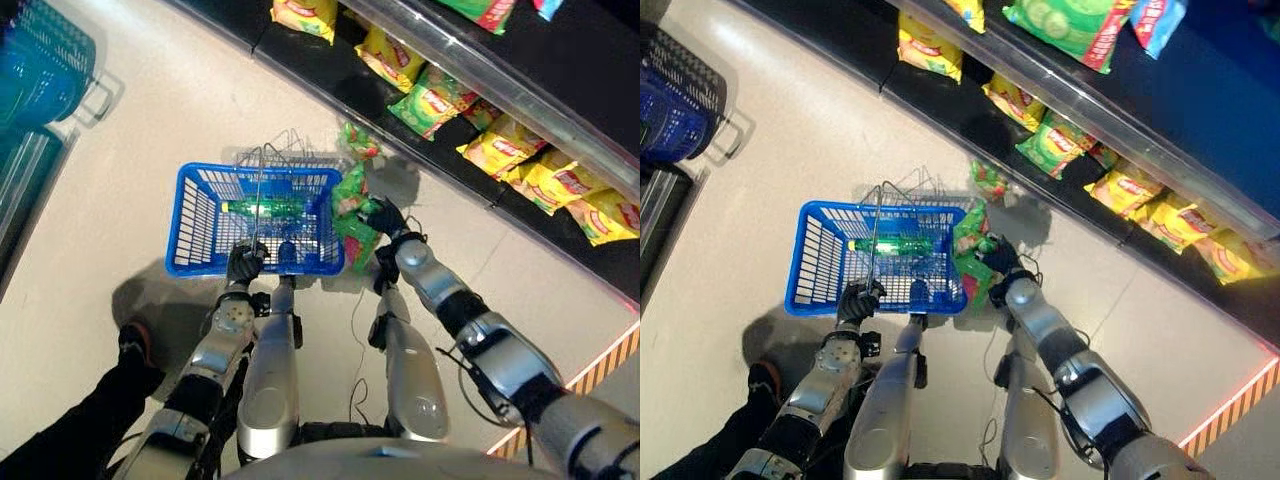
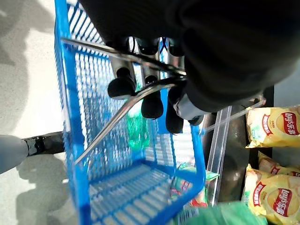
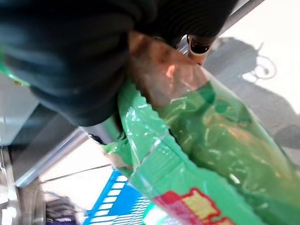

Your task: Pick up the snacks into the basket

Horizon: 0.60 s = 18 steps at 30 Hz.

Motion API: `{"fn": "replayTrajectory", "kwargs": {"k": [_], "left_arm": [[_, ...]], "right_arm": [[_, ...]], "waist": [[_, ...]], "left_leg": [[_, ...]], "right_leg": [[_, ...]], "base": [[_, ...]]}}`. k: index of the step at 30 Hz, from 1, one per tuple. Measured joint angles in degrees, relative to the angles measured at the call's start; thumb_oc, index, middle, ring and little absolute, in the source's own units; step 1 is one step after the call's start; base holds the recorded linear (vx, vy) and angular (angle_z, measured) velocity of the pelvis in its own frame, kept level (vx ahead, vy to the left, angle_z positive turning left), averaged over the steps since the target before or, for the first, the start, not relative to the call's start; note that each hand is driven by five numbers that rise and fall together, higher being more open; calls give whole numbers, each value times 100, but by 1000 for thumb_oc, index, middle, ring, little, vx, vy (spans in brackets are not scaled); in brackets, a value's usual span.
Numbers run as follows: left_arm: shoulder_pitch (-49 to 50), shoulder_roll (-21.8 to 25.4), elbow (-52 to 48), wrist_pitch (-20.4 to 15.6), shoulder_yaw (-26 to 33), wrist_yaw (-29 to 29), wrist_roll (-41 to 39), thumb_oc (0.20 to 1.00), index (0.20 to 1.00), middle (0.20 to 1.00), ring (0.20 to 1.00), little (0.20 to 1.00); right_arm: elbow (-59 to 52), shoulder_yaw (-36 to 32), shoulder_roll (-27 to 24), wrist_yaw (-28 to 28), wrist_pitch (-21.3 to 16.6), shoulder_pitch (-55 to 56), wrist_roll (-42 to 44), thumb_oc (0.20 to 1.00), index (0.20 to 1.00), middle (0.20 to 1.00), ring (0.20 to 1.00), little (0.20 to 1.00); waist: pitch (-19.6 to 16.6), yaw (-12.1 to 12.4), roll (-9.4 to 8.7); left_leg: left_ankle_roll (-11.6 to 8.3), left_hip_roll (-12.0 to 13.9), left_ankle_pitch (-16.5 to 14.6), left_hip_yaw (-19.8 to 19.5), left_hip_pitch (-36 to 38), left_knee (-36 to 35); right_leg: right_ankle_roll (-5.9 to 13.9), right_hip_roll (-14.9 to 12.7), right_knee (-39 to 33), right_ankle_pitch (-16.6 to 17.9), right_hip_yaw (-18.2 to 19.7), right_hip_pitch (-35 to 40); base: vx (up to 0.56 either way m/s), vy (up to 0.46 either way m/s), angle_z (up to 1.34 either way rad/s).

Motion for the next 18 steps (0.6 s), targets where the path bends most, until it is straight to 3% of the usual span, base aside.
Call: {"fn": "replayTrajectory", "kwargs": {"k": [9,18], "left_arm": [[-640,126,-19,63,-575,-68,-43,200,200,200,200,200],[-926,71,-21,99,-1005,-117,-271,200,200,200,200,200]], "right_arm": [[1070,-69,205,-176,-10,-865,-15,200,200,200,200,200],[1771,14,100,-373,261,-1306,-1475,200,200,200,200,200]], "waist": [[-6,254,43],[-1,415,107]], "left_leg": [[23,-86,62,-354,-637,179],[58,-186,101,-544,-996,232]], "right_leg": [[13,-79,3,2,-305,-299],[52,-158,3,13,-443,-521]], "base": [[6,22,20],[8,21,9]]}}
